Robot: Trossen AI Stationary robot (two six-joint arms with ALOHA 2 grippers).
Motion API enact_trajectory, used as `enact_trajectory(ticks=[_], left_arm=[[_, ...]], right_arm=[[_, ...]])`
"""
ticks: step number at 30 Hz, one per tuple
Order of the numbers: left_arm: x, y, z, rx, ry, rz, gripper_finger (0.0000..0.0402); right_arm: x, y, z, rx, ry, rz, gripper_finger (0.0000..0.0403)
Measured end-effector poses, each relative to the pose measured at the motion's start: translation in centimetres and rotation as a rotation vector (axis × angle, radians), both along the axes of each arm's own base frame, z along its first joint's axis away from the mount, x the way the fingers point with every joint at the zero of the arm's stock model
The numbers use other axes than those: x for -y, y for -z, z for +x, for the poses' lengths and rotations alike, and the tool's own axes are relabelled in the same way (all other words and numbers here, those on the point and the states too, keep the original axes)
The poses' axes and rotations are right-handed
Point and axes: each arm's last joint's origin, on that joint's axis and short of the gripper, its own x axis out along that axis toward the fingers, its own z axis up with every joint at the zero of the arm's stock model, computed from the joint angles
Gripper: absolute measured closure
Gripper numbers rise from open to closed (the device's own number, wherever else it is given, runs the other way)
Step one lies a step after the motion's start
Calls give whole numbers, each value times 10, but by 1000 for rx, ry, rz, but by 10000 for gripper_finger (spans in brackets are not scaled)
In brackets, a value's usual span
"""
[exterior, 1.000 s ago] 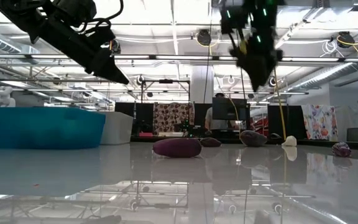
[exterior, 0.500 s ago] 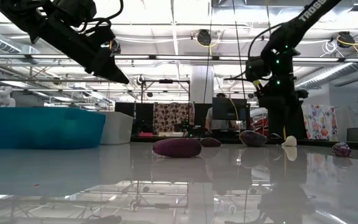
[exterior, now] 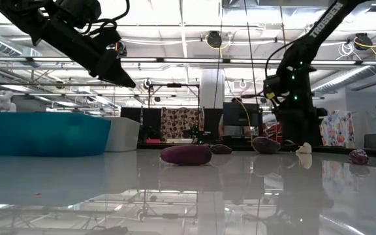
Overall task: Sort produce into baskets
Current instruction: Put the white garlic into the blue bin
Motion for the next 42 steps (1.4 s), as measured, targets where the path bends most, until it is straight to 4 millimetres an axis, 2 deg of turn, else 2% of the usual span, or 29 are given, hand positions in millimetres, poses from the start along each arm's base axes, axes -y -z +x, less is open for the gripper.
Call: enact_trajectory(ticks=[9, 20, 26, 32, 38, 42], left_arm=[[0, 1, 0, -8, -1, -3, 130], [0, 3, -1, -32, -1, -12, 130], [0, 3, -1, -32, -1, -12, 130], [0, 3, -1, -28, -1, -11, 130], [0, 3, -1, -26, -1, -11, 130], [0, 3, -1, -26, -1, -11, 130]], right_arm=[[-3, 4, -1, -42, 0, 61, 146], [-3, 4, -2, -40, 40, 57, 252], [-3, 4, -2, -44, 27, 53, 274], [0, -1, 0, -38, 27, 44, 246], [7, -13, 4, -46, 6, -1, 174], [8, -9, 3, -74, -36, 14, 123]])
